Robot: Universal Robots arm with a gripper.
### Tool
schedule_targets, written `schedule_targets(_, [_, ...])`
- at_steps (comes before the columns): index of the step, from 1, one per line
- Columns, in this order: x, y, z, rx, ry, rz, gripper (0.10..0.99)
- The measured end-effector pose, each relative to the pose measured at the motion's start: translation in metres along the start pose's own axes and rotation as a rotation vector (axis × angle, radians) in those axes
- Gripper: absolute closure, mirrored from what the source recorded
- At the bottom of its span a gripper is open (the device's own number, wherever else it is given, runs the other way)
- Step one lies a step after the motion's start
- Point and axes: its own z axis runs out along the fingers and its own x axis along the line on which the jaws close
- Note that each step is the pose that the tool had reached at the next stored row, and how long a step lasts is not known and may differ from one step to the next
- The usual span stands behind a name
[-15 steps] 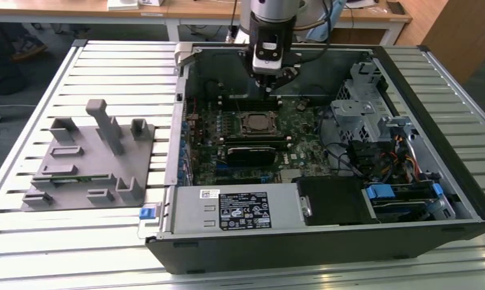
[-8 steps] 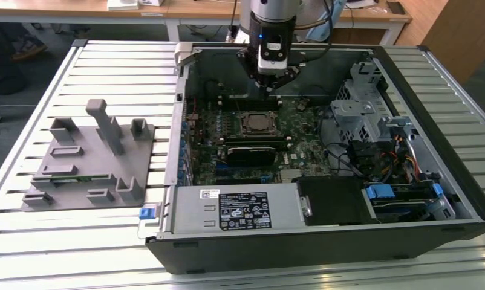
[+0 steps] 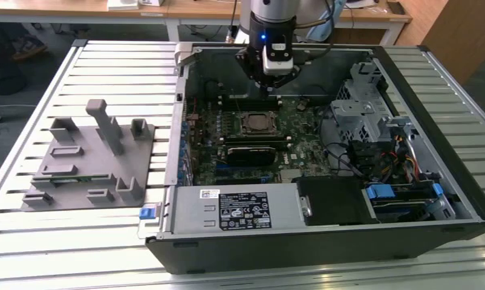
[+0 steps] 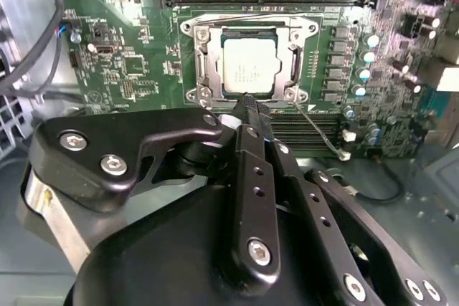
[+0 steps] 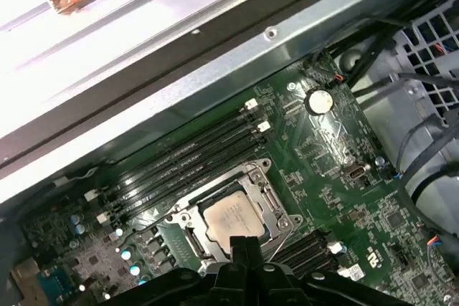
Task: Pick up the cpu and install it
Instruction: 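Install the first cpu locking lever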
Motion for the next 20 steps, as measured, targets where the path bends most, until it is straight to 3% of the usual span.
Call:
schedule_targets(6, [0.0,0.0,0.0002,-0.002,0.0023,-0.103,0.98])
schedule_targets(13, [0.0001,-0.0001,0.0003,-0.004,0.0037,-0.166,0.98])
schedule_targets(20, [0.0002,-0.0001,0.001,-0.006,0.0065,-0.29,0.98])
